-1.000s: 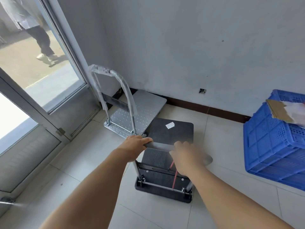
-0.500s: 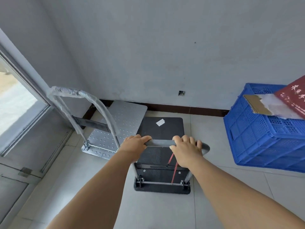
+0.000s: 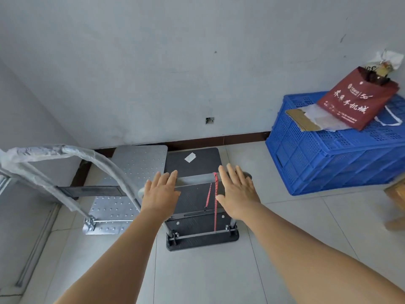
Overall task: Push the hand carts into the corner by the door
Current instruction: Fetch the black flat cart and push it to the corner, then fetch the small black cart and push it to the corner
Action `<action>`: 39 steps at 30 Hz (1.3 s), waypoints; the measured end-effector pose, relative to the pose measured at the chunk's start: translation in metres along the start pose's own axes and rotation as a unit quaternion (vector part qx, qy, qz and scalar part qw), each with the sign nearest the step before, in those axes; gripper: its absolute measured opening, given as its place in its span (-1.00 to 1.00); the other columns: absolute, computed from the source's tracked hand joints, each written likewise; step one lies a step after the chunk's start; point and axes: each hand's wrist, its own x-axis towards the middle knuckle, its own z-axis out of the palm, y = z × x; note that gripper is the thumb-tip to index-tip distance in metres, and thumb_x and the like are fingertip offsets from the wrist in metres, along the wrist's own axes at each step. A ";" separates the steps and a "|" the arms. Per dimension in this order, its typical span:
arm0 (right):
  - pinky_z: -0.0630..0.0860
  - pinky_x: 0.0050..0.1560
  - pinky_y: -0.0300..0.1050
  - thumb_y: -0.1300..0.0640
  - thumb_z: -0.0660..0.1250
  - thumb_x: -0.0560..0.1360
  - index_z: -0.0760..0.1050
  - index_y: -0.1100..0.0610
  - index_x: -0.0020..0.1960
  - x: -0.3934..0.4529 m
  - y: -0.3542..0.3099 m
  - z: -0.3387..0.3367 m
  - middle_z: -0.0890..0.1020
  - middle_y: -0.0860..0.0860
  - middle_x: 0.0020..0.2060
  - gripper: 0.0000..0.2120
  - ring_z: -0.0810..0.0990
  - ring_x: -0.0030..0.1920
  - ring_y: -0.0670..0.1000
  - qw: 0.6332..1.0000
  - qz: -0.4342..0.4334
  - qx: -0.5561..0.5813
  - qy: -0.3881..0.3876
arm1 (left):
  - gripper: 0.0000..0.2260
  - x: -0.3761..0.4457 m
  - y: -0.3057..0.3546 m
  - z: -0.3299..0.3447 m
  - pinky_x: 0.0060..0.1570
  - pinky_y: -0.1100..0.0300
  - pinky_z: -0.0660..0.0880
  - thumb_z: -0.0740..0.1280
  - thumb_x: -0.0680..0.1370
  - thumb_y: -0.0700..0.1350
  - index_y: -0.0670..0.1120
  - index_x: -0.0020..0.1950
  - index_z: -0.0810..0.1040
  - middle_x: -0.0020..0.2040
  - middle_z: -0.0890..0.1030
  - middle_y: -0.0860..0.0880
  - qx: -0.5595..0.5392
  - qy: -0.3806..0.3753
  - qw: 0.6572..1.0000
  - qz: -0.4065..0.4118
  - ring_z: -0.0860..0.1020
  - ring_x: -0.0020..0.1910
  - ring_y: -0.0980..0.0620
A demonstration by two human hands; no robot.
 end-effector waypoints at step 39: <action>0.04 0.53 0.05 -0.03 -0.02 0.64 -0.03 0.13 0.55 -0.496 0.272 0.029 0.10 0.04 0.54 -0.46 0.02 0.54 0.06 0.871 0.434 0.165 0.162 | -0.43 -0.340 0.464 0.038 0.53 0.09 0.03 0.10 0.64 0.05 -0.04 0.57 -0.06 0.57 0.12 -0.01 -0.050 -0.103 0.869 0.481 0.06 0.55 0.01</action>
